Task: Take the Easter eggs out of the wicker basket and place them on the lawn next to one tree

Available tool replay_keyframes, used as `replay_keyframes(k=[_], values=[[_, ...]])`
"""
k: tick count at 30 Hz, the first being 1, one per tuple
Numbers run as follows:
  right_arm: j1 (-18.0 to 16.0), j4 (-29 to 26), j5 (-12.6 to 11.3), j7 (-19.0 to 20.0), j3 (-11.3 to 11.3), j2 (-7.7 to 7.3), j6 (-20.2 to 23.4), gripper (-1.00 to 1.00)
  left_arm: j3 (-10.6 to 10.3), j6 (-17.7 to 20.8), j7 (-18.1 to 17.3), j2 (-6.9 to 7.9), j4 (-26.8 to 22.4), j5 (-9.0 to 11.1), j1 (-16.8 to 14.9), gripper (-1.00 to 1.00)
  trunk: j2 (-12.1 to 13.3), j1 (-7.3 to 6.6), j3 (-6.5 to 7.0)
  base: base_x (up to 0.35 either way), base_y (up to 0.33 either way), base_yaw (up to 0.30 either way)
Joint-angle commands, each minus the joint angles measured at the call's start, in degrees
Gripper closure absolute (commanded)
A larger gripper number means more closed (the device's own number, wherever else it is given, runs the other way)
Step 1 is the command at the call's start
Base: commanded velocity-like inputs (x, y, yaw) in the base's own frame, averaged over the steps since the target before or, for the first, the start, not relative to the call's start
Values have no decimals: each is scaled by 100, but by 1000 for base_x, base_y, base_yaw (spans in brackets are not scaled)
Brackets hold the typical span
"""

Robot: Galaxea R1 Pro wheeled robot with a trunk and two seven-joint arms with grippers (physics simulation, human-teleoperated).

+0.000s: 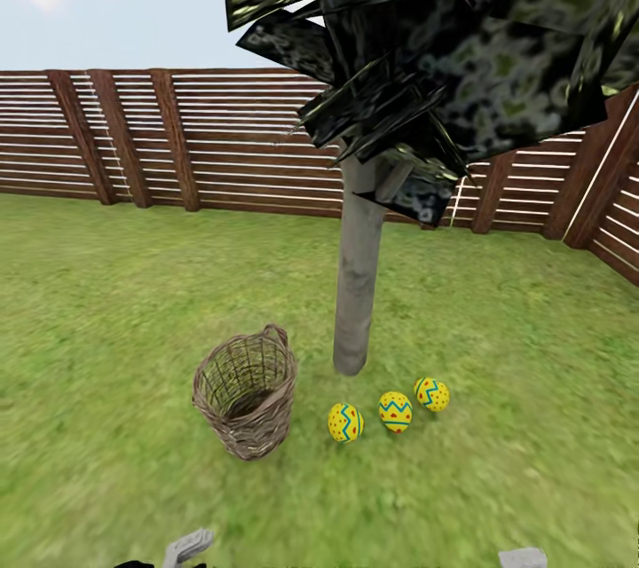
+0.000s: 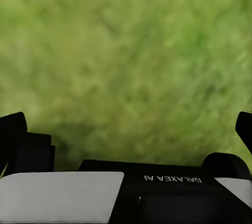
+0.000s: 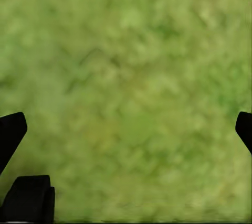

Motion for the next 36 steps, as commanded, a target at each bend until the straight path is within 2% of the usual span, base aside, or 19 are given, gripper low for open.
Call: replay_keyframes(k=[1,5,6,12,16,20,25,32,36], values=[[2,23,34,-7,-44,-7,-28,-100,-23,6,-8,-1,4,12,-5,-100,39,-23,5,0,0,0],[118,40,42,-6,-43,4,-24,-100,-22,-57,-6,-29,192,11,-5,-100,199,-111,43,0,0,0],[206,58,41,-5,-43,115,-16,-100,-27,-129,-6,-58,425,11,-5,-100,239,-133,52,0,0,0],[421,64,44,-5,-45,266,-40,-100,-30,-260,-6,-163,688,11,-5,-100,480,-265,105,0,0,0],[488,62,19,-11,-49,277,-26,-100,-27,-303,-1,-179,754,11,-5,-100,641,-353,140,0,0,0],[554,64,21,-13,-44,282,-18,-100,-29,-327,2,-189,1021,11,-5,-100,801,-441,176,0,0,0],[632,67,28,-9,-43,287,27,-100,-45,-602,-2,-193,1116,11,-5,-100,1001,-550,224,0,0,0],[677,64,22,-14,-43,294,7,-100,-51,-640,2,-186,1135,11,-5,-100,1282,-704,323,0,0,0],[685,64,26,-14,-43,280,-30,-100,-56,-646,-1,-191,1413,16,-5,-100,1443,-792,385,0,0,0]])
